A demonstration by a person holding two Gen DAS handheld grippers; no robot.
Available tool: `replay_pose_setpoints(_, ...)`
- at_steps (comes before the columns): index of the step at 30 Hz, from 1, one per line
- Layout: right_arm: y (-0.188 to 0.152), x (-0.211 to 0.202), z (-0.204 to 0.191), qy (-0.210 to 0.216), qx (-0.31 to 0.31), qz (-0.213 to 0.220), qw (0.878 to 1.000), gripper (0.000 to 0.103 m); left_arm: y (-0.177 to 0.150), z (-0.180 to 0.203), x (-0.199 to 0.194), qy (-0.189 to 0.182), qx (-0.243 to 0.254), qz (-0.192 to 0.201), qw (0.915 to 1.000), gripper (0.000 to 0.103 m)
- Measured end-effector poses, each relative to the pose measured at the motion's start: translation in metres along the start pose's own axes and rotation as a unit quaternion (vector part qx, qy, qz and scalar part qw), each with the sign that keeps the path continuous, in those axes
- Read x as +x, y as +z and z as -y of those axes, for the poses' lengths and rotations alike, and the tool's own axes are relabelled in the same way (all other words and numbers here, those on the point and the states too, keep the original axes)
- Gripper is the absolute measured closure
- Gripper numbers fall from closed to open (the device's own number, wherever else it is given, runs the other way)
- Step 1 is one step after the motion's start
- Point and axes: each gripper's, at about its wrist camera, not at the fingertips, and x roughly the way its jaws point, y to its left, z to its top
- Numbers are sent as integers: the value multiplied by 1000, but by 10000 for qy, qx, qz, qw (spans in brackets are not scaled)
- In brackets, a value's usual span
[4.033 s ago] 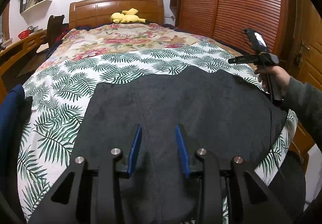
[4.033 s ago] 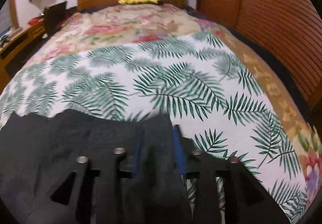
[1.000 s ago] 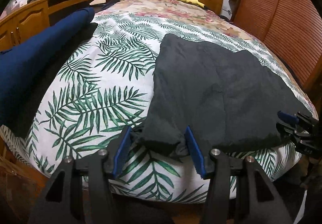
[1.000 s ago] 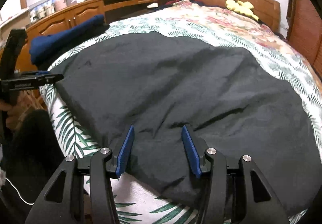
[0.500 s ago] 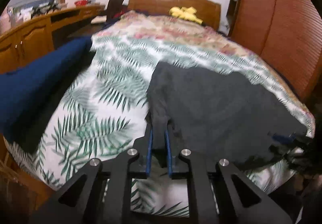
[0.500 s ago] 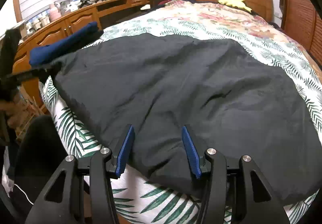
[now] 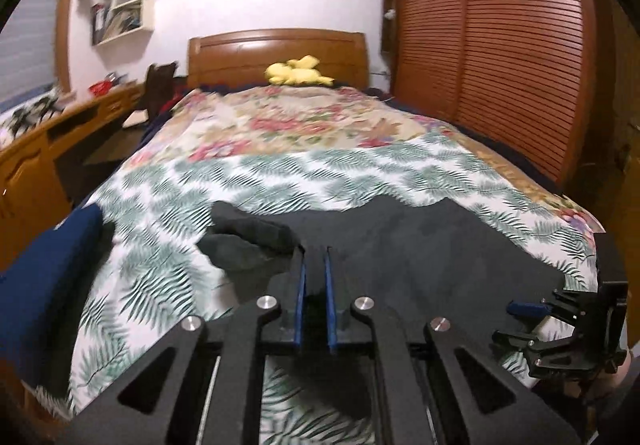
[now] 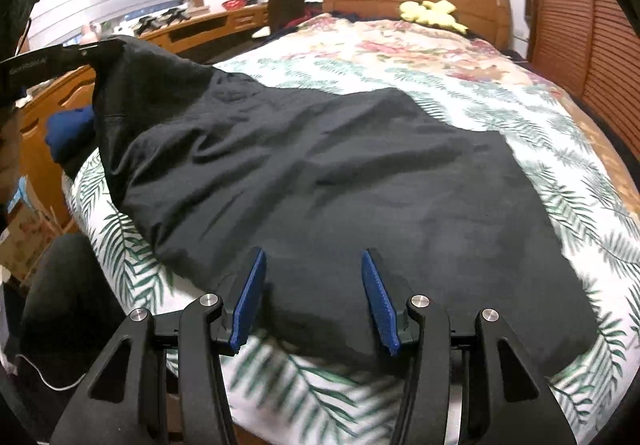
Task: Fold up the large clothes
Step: 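Lift the jacket edge with the left gripper and fold it over the jacket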
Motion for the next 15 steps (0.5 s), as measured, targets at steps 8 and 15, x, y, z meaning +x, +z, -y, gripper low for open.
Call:
replay_pose_setpoints(8, -16, -40, 48, -316, 366, 173, 9987, 52, 30, 100, 23, -651, 635, -6, 9959, 99)
replay_pose_setpoints(15, -28, -71, 77, -448, 634, 365, 9963, 52, 28, 200, 37, -1360, 1182, -281, 9832, 100)
